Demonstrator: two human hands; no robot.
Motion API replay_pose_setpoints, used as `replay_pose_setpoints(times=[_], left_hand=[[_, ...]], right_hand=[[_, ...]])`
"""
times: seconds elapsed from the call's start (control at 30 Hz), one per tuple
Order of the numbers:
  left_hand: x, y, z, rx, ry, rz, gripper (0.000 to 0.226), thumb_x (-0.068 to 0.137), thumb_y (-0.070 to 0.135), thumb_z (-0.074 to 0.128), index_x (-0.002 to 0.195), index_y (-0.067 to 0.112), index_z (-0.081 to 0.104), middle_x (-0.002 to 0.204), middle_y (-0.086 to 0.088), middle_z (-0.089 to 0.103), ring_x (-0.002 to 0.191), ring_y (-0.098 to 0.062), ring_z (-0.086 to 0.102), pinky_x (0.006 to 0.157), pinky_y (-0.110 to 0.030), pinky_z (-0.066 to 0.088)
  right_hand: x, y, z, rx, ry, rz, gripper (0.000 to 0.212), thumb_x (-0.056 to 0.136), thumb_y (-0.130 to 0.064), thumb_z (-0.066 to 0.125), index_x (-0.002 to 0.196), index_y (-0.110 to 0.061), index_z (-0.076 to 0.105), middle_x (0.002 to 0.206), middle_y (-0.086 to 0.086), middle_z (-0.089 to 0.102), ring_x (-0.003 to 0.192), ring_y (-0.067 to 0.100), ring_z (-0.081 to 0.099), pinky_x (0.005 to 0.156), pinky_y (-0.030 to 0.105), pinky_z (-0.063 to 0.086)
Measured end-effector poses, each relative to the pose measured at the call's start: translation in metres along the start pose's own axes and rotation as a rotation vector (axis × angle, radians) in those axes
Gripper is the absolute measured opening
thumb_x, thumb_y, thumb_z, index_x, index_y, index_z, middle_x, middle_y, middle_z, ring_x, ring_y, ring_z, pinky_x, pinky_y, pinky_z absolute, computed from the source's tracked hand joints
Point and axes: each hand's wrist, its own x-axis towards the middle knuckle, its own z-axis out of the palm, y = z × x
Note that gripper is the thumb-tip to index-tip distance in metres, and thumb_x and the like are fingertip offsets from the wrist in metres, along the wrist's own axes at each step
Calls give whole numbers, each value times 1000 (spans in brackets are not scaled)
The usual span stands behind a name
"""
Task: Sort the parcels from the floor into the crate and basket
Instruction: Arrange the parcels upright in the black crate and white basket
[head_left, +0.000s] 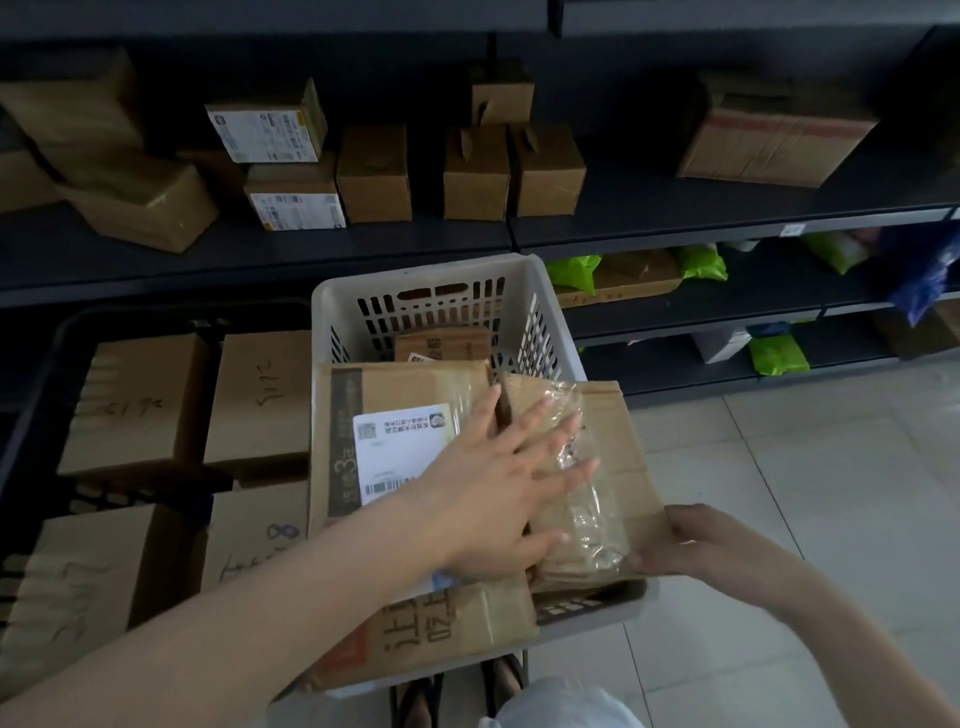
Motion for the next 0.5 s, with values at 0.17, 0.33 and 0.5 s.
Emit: replay_pose_setpoints(times=[0.17,0.33,0.5], left_hand=[[-4,8,4,-6,-67,-5,63,94,61,16,150,36,-1,160,2,-10,145,-23,-20,105,-62,-25],[1,7,-3,5,-71,-2,67,94,61,18,152,30,3,161,-4,-3,147,-28,-10,105,-64,-23],[5,-11,-13,-57,-39,76,66,93,60,27,151,29,16,152,-4,29,136,-25,21,113,-51,2]], right_hand=[[15,-31,-36,-533,-194,19,13,84,-51,62,75,-42,63,80,-22,66,82,-3,61,75,14,43],[67,-98,-42,-715,261,-190,28,91,-38,55,97,-13,65,96,3,64,90,19,60,66,23,42],[142,-145,-6,-894,363,-464,62,96,-37,46,150,-15,24,156,13,24,142,29,28,115,41,29]])
